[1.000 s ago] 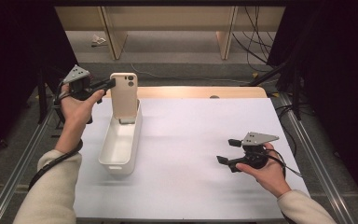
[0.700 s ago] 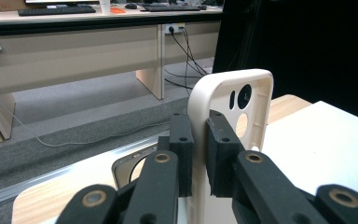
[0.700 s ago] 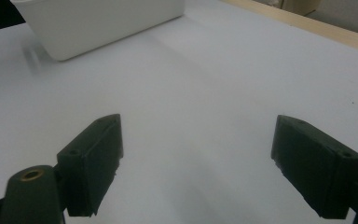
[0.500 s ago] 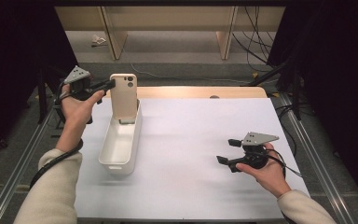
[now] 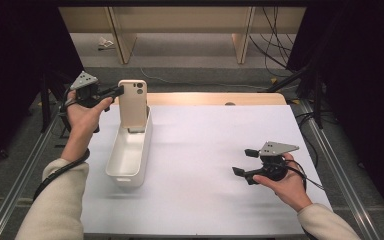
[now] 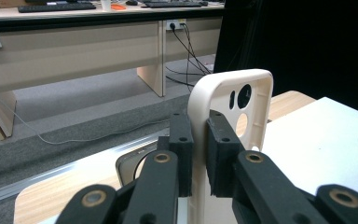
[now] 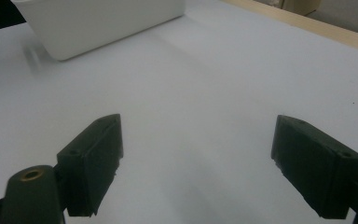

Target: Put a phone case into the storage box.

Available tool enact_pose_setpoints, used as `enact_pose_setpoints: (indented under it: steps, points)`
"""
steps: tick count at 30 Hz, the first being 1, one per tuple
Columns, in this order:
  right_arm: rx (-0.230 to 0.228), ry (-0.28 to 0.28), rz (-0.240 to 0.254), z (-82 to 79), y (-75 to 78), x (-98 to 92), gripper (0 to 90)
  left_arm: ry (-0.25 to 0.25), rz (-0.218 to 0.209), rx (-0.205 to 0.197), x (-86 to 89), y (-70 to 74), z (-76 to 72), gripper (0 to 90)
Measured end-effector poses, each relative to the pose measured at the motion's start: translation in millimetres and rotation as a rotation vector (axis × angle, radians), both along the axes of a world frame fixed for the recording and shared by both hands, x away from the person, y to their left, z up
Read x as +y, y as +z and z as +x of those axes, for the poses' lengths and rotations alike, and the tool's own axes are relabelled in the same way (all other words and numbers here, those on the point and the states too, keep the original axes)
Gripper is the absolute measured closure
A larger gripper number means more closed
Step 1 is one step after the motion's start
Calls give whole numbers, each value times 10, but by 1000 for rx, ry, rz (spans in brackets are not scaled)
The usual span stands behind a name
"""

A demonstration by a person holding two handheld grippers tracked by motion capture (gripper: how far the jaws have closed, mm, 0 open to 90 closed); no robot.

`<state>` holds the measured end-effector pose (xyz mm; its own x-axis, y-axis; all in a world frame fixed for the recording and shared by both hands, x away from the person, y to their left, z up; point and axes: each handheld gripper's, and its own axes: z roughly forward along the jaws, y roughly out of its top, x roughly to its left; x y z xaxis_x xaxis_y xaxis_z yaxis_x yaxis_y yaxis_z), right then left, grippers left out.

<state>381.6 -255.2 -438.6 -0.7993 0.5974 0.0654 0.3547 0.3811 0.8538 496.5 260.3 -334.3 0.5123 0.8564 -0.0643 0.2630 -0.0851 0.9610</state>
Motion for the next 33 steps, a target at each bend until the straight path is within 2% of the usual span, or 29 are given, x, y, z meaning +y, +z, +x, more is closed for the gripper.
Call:
enact_pose_setpoints:
  steps: [33]
  points:
    - [-1, 2, -1, -2, 1, 3, 176, 11, 2, 14, 26, -142, 89, 815]
